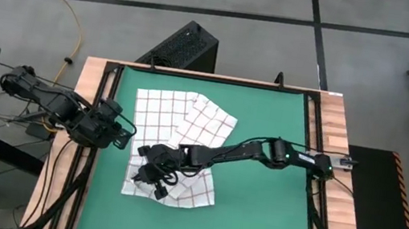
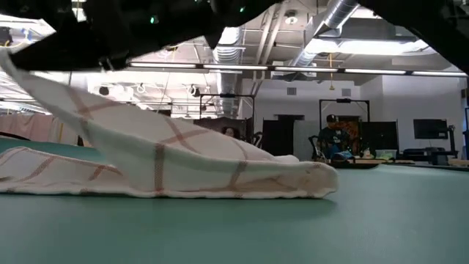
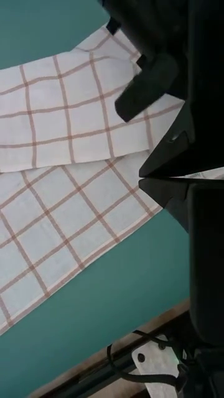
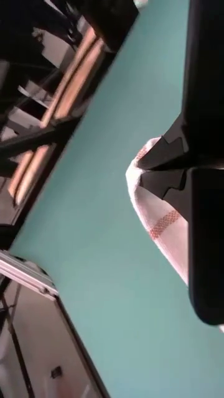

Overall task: Roll towel into tight, uniform cylinder
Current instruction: Roll the white towel

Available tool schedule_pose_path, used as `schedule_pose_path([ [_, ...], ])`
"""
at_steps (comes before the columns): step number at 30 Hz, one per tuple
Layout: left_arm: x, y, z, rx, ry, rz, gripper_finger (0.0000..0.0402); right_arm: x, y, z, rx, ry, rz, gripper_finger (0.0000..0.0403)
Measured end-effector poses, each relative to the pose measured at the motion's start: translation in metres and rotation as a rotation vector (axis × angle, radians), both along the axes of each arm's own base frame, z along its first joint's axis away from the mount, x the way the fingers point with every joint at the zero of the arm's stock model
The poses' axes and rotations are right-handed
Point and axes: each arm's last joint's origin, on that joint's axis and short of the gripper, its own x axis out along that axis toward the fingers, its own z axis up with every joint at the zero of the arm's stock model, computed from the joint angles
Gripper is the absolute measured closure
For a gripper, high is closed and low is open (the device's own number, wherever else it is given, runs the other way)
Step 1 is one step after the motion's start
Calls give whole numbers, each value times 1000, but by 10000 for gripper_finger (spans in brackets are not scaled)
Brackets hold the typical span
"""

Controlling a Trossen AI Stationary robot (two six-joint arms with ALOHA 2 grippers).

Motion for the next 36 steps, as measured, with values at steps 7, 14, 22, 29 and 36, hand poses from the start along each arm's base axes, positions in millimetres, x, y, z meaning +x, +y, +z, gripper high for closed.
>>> schedule_pose_path([
  [7, 2, -1, -1, 4, 4, -6, 401, 2, 0, -13, -15, 35, -15, 365],
  [14, 8, -5, -6, 19, 38, -15, 401, 2, -1, -12, -33, 16, -9, 267],
  [22, 10, -7, -16, 29, 78, -16, 401, -12, -20, 28, -64, 64, -92, 170],
  [29, 2, -10, -8, 30, -43, -6, 401, -60, -124, 107, -287, 139, -258, 190],
  [36, -1, -8, -5, 97, -71, -37, 401, -88, -251, 95, -136, 294, -601, 200],
])
